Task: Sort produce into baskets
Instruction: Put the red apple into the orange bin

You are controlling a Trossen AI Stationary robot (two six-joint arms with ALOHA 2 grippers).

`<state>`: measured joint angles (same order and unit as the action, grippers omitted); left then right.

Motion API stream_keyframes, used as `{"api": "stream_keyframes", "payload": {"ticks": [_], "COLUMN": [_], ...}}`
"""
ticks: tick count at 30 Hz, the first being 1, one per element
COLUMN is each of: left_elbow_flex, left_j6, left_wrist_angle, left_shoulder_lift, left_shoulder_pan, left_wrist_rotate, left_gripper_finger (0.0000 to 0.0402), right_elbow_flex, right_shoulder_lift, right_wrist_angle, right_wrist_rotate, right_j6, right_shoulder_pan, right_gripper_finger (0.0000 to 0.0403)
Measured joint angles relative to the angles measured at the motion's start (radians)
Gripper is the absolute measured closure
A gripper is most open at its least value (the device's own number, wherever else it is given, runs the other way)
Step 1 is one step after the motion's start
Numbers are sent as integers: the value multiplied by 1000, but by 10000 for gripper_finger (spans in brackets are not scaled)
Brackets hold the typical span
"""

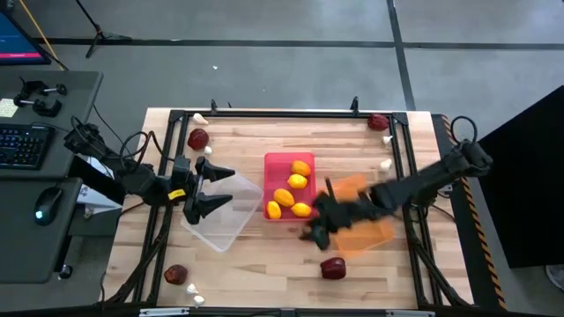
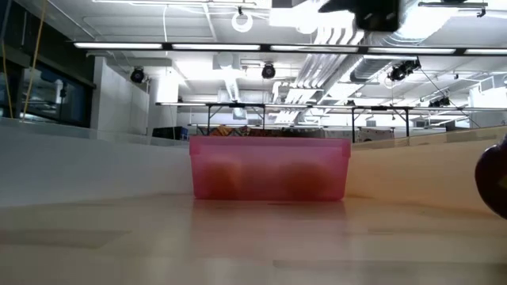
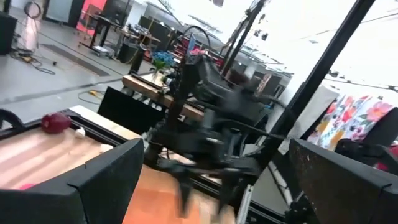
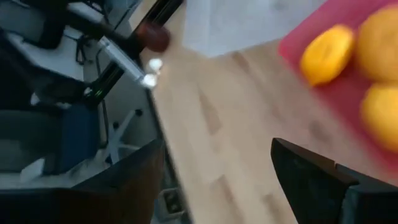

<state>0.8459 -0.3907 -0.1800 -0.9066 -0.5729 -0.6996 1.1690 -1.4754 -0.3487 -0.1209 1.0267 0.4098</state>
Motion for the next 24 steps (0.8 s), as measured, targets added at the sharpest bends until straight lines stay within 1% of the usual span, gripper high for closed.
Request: {"api": "stream_keyframes", "payload": {"ticks": [4, 6, 8, 10, 11, 13, 14, 16, 18, 20, 22, 24], "left_elbow_flex": [0, 0, 0, 0, 0, 0, 0, 0, 0, 0, 0, 0], "left_j6": [10, 10, 11, 18, 19, 18, 19, 19, 20, 29, 34, 34], "left_wrist_angle": [0, 1, 2, 2, 2, 2, 2, 2, 3, 4, 4, 4], "left_shoulder_lift": [0, 0, 0, 0, 0, 0, 0, 0, 0, 0, 0, 0], "left_shoulder_pan": [21, 33, 44, 52, 58, 67, 70, 71, 71, 71, 71, 71], "left_wrist_rotate": [-1, -1, -1, -1, 0, 0, 0, 2, 10, 11, 11, 11], "left_gripper_finger": [14, 14, 14, 14, 14, 14, 14, 14, 14, 14, 14, 14], "right_elbow_flex": [0, 0, 0, 0, 0, 0, 0, 1, 18, 57, 100, 128], "right_shoulder_lift": [-10, -20, -26, -26, -26, -26, -26, -26, -28, -38, -49, -53], "right_wrist_angle": [26, 28, 27, 22, 29, 40, 47, 66, 42, -23, -147, -235], "right_wrist_rotate": [-246, -335, -394, -453, -478, -490, -480, -409, -340, -291, -269, -247], "right_j6": [170, 224, 208, 138, 138, 180, 176, 104, 42, -8, -60, -68], "right_shoulder_pan": [196, 275, 321, 338, 342, 340, 333, 319, 304, 284, 271, 260], "right_gripper_finger": [119, 119, 119, 119, 119, 119, 119, 119, 115, 105, 91, 79]}}
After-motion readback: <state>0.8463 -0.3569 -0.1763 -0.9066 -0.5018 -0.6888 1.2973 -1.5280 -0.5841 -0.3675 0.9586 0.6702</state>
